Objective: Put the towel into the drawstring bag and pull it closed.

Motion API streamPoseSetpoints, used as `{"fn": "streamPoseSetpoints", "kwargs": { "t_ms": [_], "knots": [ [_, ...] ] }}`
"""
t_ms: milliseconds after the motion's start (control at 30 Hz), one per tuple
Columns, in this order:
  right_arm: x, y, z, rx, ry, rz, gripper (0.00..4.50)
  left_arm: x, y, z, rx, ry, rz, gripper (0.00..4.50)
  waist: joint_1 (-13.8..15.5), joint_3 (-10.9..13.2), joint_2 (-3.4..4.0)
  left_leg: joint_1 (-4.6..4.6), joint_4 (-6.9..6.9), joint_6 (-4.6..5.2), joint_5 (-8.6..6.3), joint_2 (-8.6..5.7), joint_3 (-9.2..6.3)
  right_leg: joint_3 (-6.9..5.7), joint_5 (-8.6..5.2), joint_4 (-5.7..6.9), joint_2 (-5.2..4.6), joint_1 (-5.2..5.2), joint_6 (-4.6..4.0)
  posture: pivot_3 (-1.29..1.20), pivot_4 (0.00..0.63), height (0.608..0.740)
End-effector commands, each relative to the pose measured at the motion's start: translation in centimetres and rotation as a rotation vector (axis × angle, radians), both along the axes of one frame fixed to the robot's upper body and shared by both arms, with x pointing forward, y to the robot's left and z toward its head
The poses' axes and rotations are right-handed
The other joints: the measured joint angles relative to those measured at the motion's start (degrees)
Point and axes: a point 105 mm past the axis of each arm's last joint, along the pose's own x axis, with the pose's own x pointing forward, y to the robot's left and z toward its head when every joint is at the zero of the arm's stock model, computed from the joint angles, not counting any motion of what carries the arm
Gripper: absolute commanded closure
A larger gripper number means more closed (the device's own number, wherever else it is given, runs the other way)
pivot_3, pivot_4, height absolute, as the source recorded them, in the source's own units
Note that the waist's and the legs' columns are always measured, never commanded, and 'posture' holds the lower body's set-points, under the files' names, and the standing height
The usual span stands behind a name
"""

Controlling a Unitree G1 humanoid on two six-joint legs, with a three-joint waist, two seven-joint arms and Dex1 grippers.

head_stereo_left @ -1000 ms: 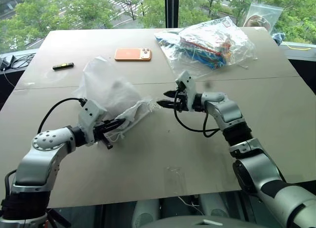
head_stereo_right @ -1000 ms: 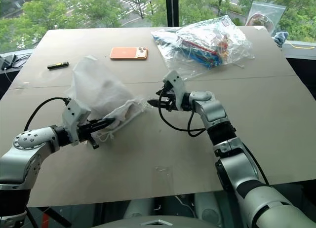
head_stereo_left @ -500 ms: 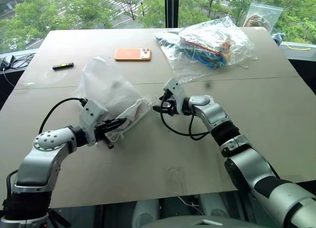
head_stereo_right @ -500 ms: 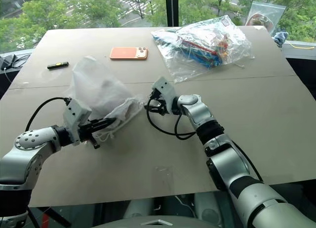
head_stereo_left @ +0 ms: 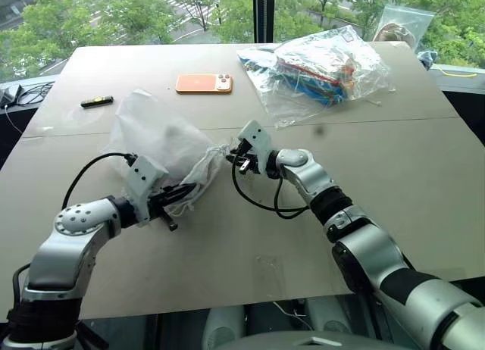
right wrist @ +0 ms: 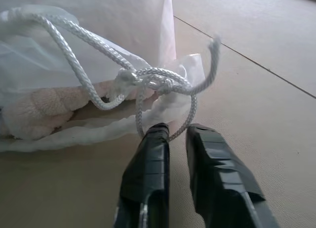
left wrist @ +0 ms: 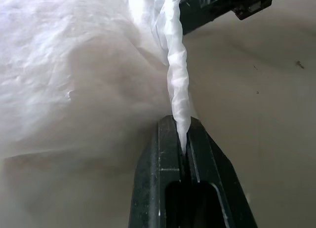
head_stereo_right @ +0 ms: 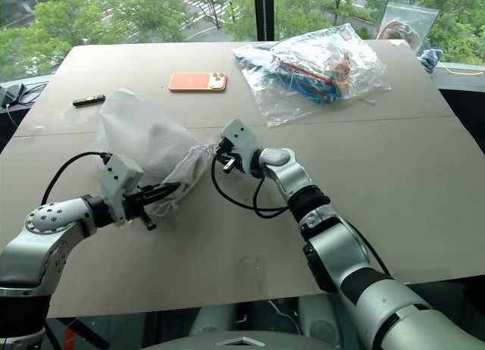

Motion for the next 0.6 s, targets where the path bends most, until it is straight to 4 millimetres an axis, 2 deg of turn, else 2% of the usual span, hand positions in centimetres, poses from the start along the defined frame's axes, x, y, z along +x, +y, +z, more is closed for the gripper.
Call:
{"fn": "streamPoseSetpoints", "kwargs": {
  "t_ms": [33,200,367,467,600],
  "knots": [
    [0.2,-0.1,0.9,0.039,-0.064,-0.009,4.48,-0.1,-0.4,0.9,0.0,-0.041,-0.012,4.5,0.0,0.0,0.0,0.0,0.0,0.0,0.0,0.0,-0.01,-0.01,0.0,0.0,0.0,0.0,0.0,0.0,0.15,0.74],
    [1.3,-2.9,2.2,0.075,-0.143,-0.129,4.48,0.2,-0.3,1.0,-0.006,-0.054,-0.003,4.5,0.18,0.0,0.0,-0.01,0.0,-0.01,0.0,0.0,-0.01,-0.02,0.0,0.0,-0.05,0.0,0.0,0.0,0.15,0.74],
    [2.0,-6.1,3.1,0.075,-0.184,-0.312,4.48,1.5,-0.1,2.1,-0.03,-0.102,0.023,4.5,0.33,-0.01,-0.01,-0.01,0.06,-0.01,0.01,-0.02,-0.02,-0.03,0.0,0.06,-0.06,0.01,0.0,0.0,0.15,0.74],
    [1.3,-7.7,3.7,0.075,-0.198,-0.382,4.48,2.9,-0.4,3.2,-0.035,-0.151,0.018,4.5,0.34,-0.02,-0.03,0.0,0.08,-0.01,0.01,-0.01,-0.05,-0.05,0.0,0.17,-0.02,0.0,0.0,0.0,0.15,0.74],
    [0.3,-8.5,4.4,0.057,-0.228,-0.413,4.48,4.8,-2.1,5.2,-0.048,-0.208,-0.048,4.5,0.38,-0.03,-0.03,0.0,0.13,0.0,0.0,-0.03,-0.02,-0.01,0.0,0.22,0.21,0.0,0.0,0.0,0.15,0.74]
  ]
}}
